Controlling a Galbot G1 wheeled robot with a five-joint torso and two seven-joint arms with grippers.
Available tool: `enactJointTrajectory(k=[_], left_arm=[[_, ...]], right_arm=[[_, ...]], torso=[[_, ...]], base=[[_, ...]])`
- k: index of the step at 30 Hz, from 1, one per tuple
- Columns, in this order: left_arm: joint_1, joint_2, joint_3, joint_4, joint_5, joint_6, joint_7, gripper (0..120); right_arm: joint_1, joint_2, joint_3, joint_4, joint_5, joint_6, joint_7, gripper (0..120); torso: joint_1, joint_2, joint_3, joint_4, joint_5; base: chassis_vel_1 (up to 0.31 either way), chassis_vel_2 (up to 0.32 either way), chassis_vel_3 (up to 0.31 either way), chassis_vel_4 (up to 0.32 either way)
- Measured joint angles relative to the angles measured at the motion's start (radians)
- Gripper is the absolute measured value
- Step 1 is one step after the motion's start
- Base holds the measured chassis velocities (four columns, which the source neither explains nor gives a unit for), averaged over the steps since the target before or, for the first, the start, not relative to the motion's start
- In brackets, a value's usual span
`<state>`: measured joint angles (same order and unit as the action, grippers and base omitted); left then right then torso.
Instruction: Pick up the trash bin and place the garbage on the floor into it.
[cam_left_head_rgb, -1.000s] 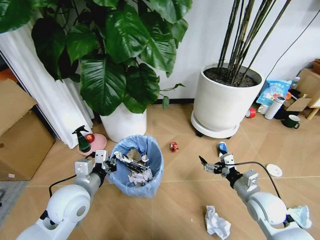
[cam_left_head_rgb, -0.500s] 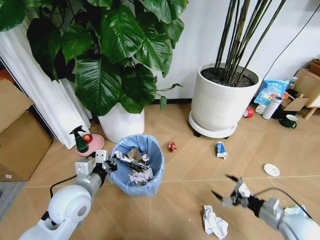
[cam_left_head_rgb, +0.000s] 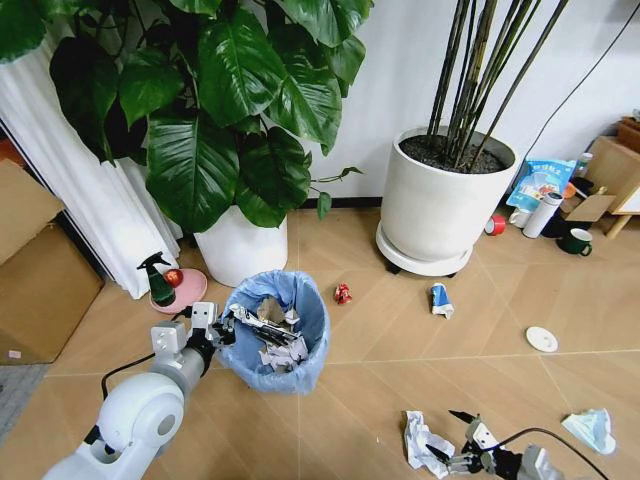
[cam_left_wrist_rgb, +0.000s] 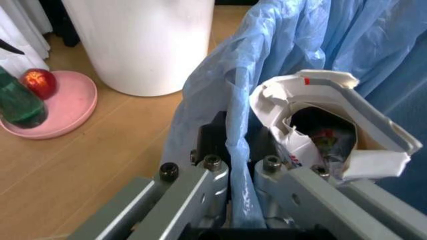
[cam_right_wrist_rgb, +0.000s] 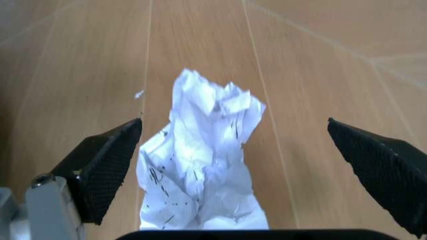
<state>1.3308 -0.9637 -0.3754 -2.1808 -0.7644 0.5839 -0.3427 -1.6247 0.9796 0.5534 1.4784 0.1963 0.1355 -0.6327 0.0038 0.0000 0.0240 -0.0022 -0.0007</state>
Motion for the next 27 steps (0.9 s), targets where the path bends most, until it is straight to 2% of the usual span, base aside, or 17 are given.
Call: enactJointTrajectory(k=[11,13,15,19,23,27], left_arm=[[-0.005,0.010,0.008,-0.001,-0.001,-0.001,-0.005,0],[-0.005,0.014,0.008,-0.003,-0.001,-0.001,-0.006,0],[-0.004,0.016,0.007,-0.004,-0.001,-0.001,-0.007,0],[-0.004,0.016,0.007,-0.005,-0.001,-0.001,-0.008,0],[-0.003,0.016,0.007,-0.005,-0.001,-0.001,-0.009,0],[-0.003,0.016,0.007,-0.007,-0.002,-0.001,-0.009,0]], right_arm=[[0.055,0.070,-0.038,-0.077,-0.009,0.001,-0.001,100],[0.068,0.086,-0.045,-0.095,-0.015,0.006,0.000,97],[0.089,0.106,-0.052,-0.126,-0.023,0.017,0.002,86],[0.104,0.121,-0.058,-0.152,-0.029,0.027,0.006,78],[0.119,0.127,-0.066,-0.178,-0.035,0.030,0.020,58],[0.124,0.133,-0.066,-0.186,-0.035,0.030,0.021,50]], torso=[[0.000,0.000,0.000,-0.0001,0.0000],[0.000,0.000,0.000,-0.0001,-0.0001],[0.000,0.000,0.000,0.0000,-0.0003],[0.000,0.000,0.000,0.0000,0.0004],[0.000,0.000,0.000,-0.0001,-0.0003],[0.000,0.000,0.000,-0.0001,0.0000]], base=[[0.000,0.000,0.000,0.000],[0.000,0.000,0.000,0.000],[0.000,0.000,0.000,0.000],[0.000,0.000,0.000,0.000],[0.000,0.000,0.000,0.000],[0.000,0.000,0.000,0.000]])
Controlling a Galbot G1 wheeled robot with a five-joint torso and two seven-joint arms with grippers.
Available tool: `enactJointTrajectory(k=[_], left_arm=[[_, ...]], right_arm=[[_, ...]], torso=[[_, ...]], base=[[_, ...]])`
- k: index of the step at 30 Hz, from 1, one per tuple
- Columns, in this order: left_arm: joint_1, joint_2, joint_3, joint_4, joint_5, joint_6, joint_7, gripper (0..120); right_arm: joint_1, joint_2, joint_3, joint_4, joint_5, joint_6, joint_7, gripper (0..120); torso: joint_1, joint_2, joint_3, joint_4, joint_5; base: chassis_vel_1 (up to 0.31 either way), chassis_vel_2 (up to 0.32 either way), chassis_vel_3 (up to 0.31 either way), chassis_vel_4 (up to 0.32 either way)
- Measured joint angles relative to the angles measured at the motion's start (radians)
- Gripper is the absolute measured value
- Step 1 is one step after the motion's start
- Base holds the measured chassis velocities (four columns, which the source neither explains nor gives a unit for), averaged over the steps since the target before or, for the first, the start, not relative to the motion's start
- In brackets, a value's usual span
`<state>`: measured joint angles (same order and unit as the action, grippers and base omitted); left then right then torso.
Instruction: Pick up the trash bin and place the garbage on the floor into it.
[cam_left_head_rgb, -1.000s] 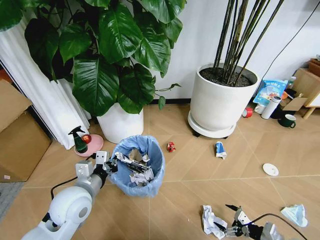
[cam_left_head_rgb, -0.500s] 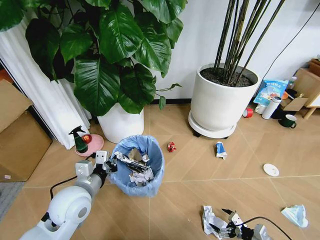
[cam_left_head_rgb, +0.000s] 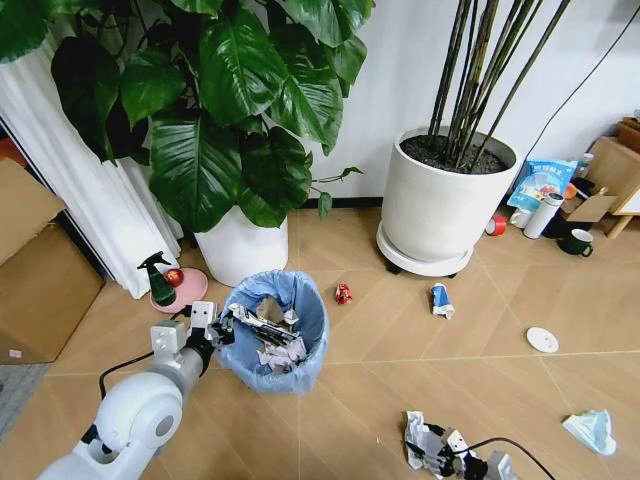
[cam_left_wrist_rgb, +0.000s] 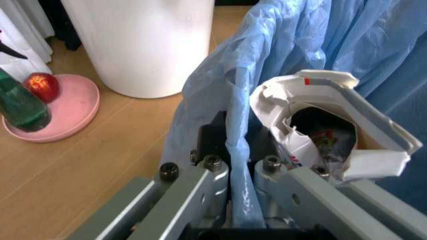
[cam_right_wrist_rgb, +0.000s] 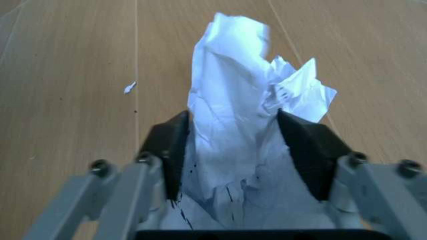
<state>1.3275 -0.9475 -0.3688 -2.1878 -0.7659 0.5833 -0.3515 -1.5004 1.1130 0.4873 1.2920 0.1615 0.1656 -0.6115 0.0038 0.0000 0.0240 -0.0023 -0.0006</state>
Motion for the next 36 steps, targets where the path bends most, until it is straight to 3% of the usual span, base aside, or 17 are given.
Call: enactJointTrajectory(k=[3,8,12,21,31,36], left_arm=[[-0.001,0.001,-0.001,-0.001,-0.001,0.000,0.000,0],[-0.001,0.002,-0.002,-0.003,-0.001,0.000,0.000,0],[0.002,0.004,-0.004,-0.006,-0.002,0.000,0.000,0],[0.004,0.003,-0.004,-0.008,-0.002,0.000,0.001,0],[0.004,0.004,-0.001,-0.009,-0.002,0.000,0.002,0],[0.004,0.011,0.004,-0.007,-0.002,0.002,0.002,0]], right_arm=[[0.006,0.009,0.003,-0.006,0.001,0.000,0.005,33],[0.015,0.020,0.007,-0.024,0.011,-0.001,0.008,20],[0.028,0.022,0.022,-0.047,0.030,-0.002,0.012,0],[0.024,0.020,0.049,-0.003,0.072,-0.019,0.032,0],[0.054,-0.027,0.094,0.194,0.154,-0.068,0.066,0],[0.097,-0.077,0.085,0.389,0.248,-0.154,0.103,0]], torso=[[0.000,0.000,0.000,0.0000,-0.0001],[0.000,0.000,0.000,0.0000,-0.0001],[0.000,0.000,0.000,0.0000,-0.0001],[0.000,0.000,0.000,0.0000,0.0000],[0.000,0.000,0.000,-0.0001,0.0000],[0.000,0.000,0.000,0.0000,-0.0004]], base=[[0.000,0.000,0.000,0.000],[0.000,0.000,0.000,0.000],[0.000,0.000,0.000,0.000],[0.000,0.000,0.000,0.000],[0.000,0.000,0.000,0.000],[0.000,0.000,0.000,0.000]])
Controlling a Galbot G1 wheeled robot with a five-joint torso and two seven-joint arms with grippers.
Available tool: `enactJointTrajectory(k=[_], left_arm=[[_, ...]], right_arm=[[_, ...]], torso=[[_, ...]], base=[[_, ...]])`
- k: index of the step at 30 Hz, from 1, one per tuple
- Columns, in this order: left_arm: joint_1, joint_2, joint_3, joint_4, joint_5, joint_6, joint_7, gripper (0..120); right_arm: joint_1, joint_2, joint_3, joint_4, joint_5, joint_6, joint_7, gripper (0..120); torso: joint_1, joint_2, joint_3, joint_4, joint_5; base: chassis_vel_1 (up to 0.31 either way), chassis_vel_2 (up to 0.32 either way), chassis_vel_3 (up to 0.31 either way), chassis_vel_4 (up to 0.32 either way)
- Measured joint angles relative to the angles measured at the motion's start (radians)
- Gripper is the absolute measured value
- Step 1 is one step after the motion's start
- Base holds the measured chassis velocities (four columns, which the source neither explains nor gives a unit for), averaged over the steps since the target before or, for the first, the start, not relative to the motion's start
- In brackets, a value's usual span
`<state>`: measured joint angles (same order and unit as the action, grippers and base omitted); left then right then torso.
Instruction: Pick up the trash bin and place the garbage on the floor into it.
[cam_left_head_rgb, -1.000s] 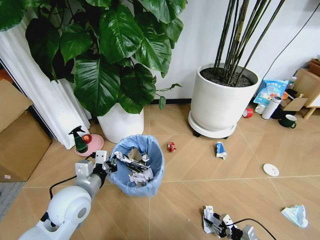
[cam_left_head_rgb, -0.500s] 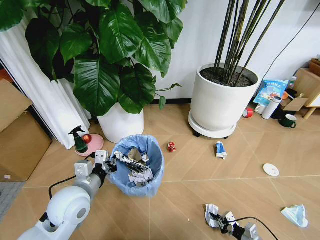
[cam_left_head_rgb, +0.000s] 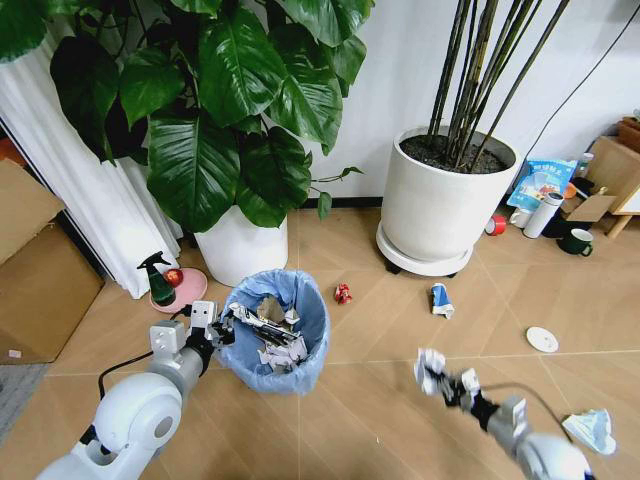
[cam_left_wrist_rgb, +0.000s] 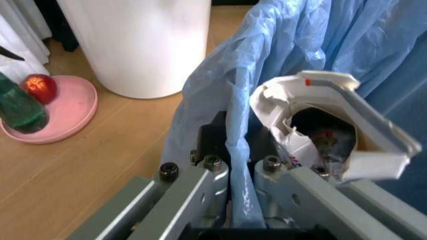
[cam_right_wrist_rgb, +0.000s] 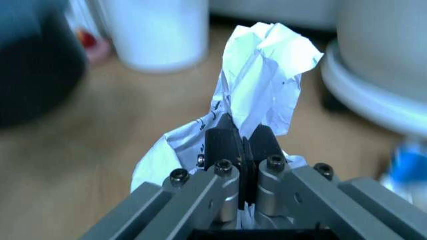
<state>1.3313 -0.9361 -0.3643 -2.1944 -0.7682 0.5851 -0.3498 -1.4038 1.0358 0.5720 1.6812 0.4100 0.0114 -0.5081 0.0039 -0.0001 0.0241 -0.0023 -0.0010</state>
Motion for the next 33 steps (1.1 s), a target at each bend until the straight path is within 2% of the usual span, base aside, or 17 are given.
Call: enactJointTrajectory(k=[2,6,10,11,14,23,27,33], left_arm=[[-0.002,0.007,0.005,0.004,-0.002,0.003,-0.001,0],[-0.008,0.012,0.010,0.009,-0.005,0.008,-0.001,0],[-0.035,0.027,0.025,0.022,-0.023,0.022,-0.006,0],[-0.035,0.027,0.025,0.022,-0.023,0.022,-0.006,0],[-0.045,0.038,0.031,0.032,-0.036,0.030,-0.010,0],[-0.054,0.047,0.044,0.043,-0.060,0.041,-0.010,0],[-0.070,0.046,0.056,0.053,-0.066,0.042,-0.012,0],[-0.073,0.046,0.058,0.055,-0.068,0.042,-0.013,0]], right_arm=[[0.034,-0.030,-0.020,0.100,0.048,-0.051,0.021,0],[0.074,-0.056,-0.054,0.171,0.085,-0.091,0.044,0],[0.232,-0.107,-0.195,0.297,0.181,-0.169,0.127,0],[0.232,-0.107,-0.195,0.297,0.181,-0.169,0.127,0],[0.345,-0.121,-0.283,0.351,0.255,-0.217,0.154,0],[0.473,-0.116,-0.433,0.379,0.350,-0.262,0.160,0],[0.505,-0.124,-0.529,0.369,0.353,-0.263,0.154,0],[0.520,-0.134,-0.599,0.350,0.326,-0.267,0.153,0]], torso=[[0.000,0.000,0.000,0.0001,0.0002],[0.000,0.000,0.000,0.0000,-0.0001],[0.000,0.000,0.000,0.0000,0.0002],[0.000,0.000,0.000,0.0000,0.0002],[0.000,0.000,0.000,0.0002,0.0001],[0.000,0.000,0.000,0.0000,0.0002],[0.000,0.000,0.000,0.0000,0.0003],[0.000,0.000,0.000,0.0000,0.0003]], base=[[0.000,0.000,0.000,0.000],[0.000,0.000,0.000,0.000],[0.000,0.000,0.000,0.000],[0.000,0.000,0.000,0.000],[0.000,0.000,0.000,0.000],[0.000,0.000,0.000,0.000],[0.000,0.000,0.000,0.000],[0.000,0.000,0.000,0.000]])
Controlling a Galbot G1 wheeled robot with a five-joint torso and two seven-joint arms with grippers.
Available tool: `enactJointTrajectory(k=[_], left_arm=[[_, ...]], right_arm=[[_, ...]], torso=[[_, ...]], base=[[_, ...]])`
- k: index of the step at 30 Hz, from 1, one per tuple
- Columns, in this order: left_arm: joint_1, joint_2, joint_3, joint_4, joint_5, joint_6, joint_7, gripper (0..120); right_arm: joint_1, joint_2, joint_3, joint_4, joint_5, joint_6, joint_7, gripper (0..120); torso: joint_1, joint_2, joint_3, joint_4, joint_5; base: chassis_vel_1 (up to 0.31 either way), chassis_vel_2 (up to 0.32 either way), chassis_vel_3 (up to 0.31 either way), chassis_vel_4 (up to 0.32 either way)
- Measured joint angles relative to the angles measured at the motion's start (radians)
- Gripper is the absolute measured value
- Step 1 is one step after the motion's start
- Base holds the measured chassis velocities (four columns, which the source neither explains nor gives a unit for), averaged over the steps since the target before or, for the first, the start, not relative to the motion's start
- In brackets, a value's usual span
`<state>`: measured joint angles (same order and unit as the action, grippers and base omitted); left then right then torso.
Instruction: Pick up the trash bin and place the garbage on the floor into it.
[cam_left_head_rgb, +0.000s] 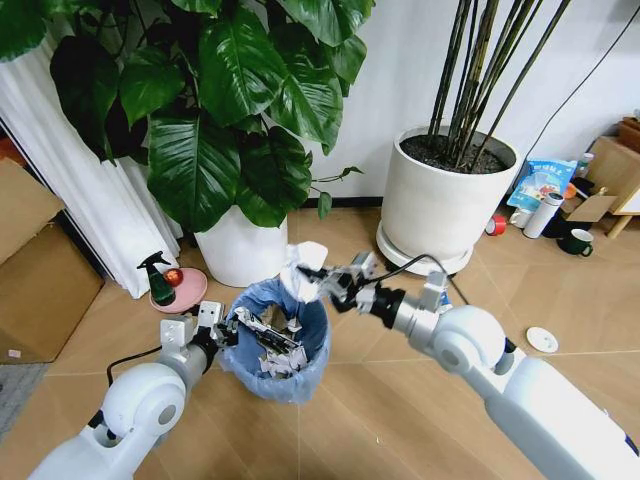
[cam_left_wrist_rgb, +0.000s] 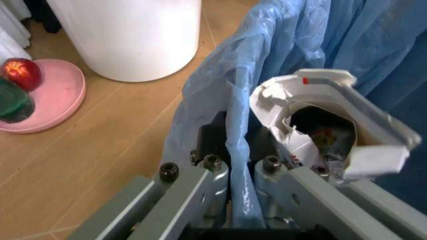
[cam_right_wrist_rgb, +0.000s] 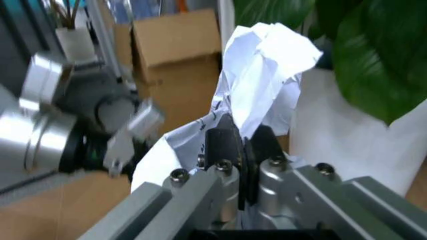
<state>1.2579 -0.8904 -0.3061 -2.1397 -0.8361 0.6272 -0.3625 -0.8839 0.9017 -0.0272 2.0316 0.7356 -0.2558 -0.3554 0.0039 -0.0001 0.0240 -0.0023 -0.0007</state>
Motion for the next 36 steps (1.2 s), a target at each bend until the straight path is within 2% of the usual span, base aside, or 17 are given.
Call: enactJointTrajectory(k=[6,7,10,11,13,14,16,18,20,23,26,30,32,34,36], left_arm=[[0.004,0.001,-0.003,-0.003,0.000,0.000,0.000,0],[0.004,0.001,-0.003,-0.003,0.000,0.000,0.000,0],[0.004,0.001,-0.004,-0.010,0.000,0.000,-0.001,0],[0.004,0.001,-0.004,-0.010,0.000,0.000,-0.001,0],[0.005,0.001,-0.005,-0.013,0.000,0.000,0.000,0],[0.006,0.001,-0.005,-0.014,0.000,0.000,-0.001,0],[0.008,0.001,-0.006,-0.018,0.001,-0.001,-0.001,0],[0.009,0.001,-0.006,-0.018,0.001,-0.001,-0.001,0],[0.010,0.000,-0.008,-0.021,0.003,-0.002,-0.001,0],[0.011,0.000,-0.009,-0.023,0.003,-0.002,-0.001,0],[0.015,0.000,-0.016,-0.025,0.003,-0.003,-0.001,0],[0.017,-0.001,-0.021,-0.025,0.004,-0.003,-0.002,0],[0.017,-0.011,-0.028,-0.024,0.008,-0.004,-0.002,0],[0.017,-0.013,-0.028,-0.024,0.009,-0.005,-0.002,0],[0.018,-0.022,-0.031,-0.022,0.017,-0.006,-0.001,0]], right_arm=[[0.007,-0.006,-0.053,-0.007,-0.036,-0.013,0.020,26],[0.007,-0.006,-0.053,-0.007,-0.036,-0.013,0.020,26],[0.011,-0.003,-0.073,-0.019,-0.044,-0.016,0.032,41],[0.011,-0.003,-0.073,-0.019,-0.044,-0.016,0.032,41],[0.014,-0.001,-0.077,-0.023,-0.045,-0.017,0.035,50],[0.015,-0.001,-0.077,-0.024,-0.045,-0.017,0.036,51],[0.017,0.002,-0.078,-0.030,-0.045,-0.017,0.038,63],[0.017,0.002,-0.078,-0.032,-0.045,-0.017,0.038,66],[0.017,0.003,-0.076,-0.033,-0.045,-0.016,0.040,76],[0.017,0.006,-0.068,-0.032,-0.045,-0.014,0.048,84],[0.010,0.017,-0.025,-0.016,-0.042,-0.016,0.100,97],[-0.005,0.021,0.004,-0.004,-0.042,-0.018,0.145,100],[-0.061,0.030,0.072,0.003,-0.066,-0.020,0.242,100],[-0.072,0.031,0.084,0.002,-0.076,-0.022,0.267,100],[-0.121,0.032,0.146,-0.010,-0.119,-0.033,0.318,100]], torso=[[0.000,0.000,0.000,0.0000,-0.0001],[0.000,0.000,0.000,0.0000,-0.0001],[0.000,0.000,0.000,0.0000,-0.0001],[0.000,0.000,0.000,0.0000,-0.0001],[0.000,0.000,0.000,0.0000,-0.0001],[0.000,0.000,0.000,0.0000,-0.0001],[0.000,0.000,0.000,0.0000,-0.0001],[0.000,0.000,0.000,0.0000,0.0000],[0.000,0.000,0.000,0.0000,-0.0001],[0.000,0.000,0.000,0.0000,-0.0001],[0.000,0.000,0.000,0.0001,0.0000],[0.000,0.000,0.000,0.0001,-0.0001],[0.000,0.000,0.000,0.0000,0.0000],[0.000,0.000,0.000,0.0000,0.0000],[0.000,0.000,0.000,0.0001,0.0001]], base=[[0.000,0.000,0.000,0.000],[0.000,0.000,0.000,0.000],[0.000,0.000,0.000,0.000],[0.000,0.000,0.000,0.000],[0.000,0.000,0.000,0.000],[0.000,0.000,0.000,0.000],[0.000,0.000,0.000,0.000],[0.000,0.000,0.000,0.000],[0.000,0.000,0.000,0.000],[0.000,0.000,0.000,0.000],[0.000,0.000,0.000,0.000],[0.000,0.000,0.000,0.000],[0.000,0.000,0.000,0.000],[0.000,0.000,0.000,0.000],[0.000,0.000,0.000,0.000]])
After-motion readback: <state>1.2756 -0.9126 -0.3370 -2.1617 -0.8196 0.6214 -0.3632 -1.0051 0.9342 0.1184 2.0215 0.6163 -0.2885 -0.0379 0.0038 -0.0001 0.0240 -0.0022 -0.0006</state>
